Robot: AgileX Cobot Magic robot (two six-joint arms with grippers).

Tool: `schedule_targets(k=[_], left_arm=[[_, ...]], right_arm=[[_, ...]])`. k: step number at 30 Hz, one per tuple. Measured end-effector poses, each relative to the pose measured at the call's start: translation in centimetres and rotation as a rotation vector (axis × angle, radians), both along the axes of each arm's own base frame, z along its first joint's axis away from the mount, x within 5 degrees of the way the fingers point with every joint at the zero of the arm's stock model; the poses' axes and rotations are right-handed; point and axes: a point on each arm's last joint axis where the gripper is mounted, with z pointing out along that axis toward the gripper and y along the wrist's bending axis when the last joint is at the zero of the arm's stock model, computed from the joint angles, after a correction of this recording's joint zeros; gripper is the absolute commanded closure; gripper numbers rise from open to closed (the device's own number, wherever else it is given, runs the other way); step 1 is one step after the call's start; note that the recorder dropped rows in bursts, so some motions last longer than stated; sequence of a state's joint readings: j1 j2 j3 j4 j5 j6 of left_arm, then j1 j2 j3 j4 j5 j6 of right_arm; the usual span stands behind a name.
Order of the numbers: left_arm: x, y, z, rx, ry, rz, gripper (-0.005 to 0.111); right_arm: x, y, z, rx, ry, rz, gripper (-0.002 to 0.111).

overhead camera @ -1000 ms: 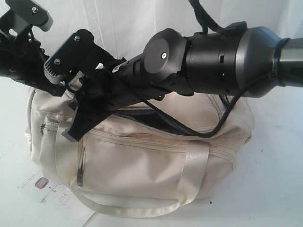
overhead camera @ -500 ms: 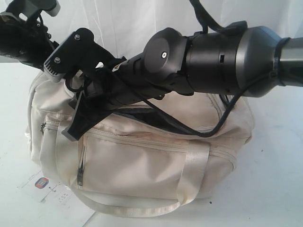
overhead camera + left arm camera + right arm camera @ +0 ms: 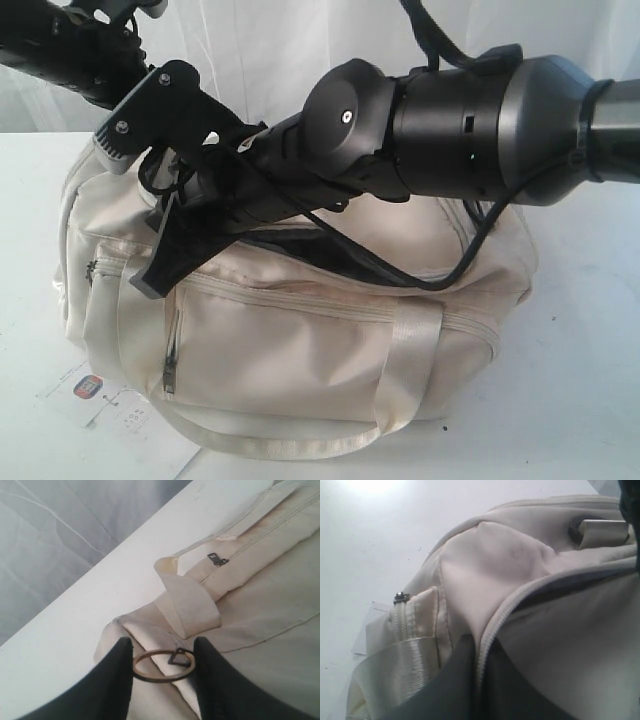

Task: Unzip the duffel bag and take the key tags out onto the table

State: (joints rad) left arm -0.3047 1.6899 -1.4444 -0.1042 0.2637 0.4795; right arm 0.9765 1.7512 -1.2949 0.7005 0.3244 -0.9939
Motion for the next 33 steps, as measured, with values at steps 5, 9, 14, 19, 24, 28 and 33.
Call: schedule_targets(k=[5, 9, 14, 19, 24, 28, 33], left_arm=[[1.7, 0.8, -0.6, 0.002, 0.014, 0.029, 0.107], [2.5, 0.8, -1.0, 0.001, 0.018, 0.036, 0.107], [3.5, 0.5, -1.7, 0.011, 0.018, 0.030, 0.107], [4.4, 0.3, -2.4, 0.024, 0.016, 0.022, 0.107], [5.0, 0.3, -2.8, 0.031, 0.038, 0.019, 0.107], [5.2, 0.8, -3.1, 0.037, 0.059, 0.027, 0.107], [5.1, 1.0, -3.2, 0.042, 0.084, 0.026, 0.078]], right_arm=[[0.0, 0.0, 0.0, 0.002, -0.005, -0.003, 0.108], [0.0, 0.0, 0.0, 0.002, -0.005, -0.003, 0.108], [0.1, 0.0, 0.0, 0.002, -0.005, -0.003, 0.108], [0.0, 0.0, 0.0, -0.001, -0.001, 0.000, 0.108], [0.0, 0.0, 0.0, -0.001, -0.001, 0.000, 0.108], [0.0, 0.0, 0.0, -0.002, -0.003, 0.001, 0.108], [-0.1, 0.0, -0.1, -0.007, 0.003, 0.007, 0.108]])
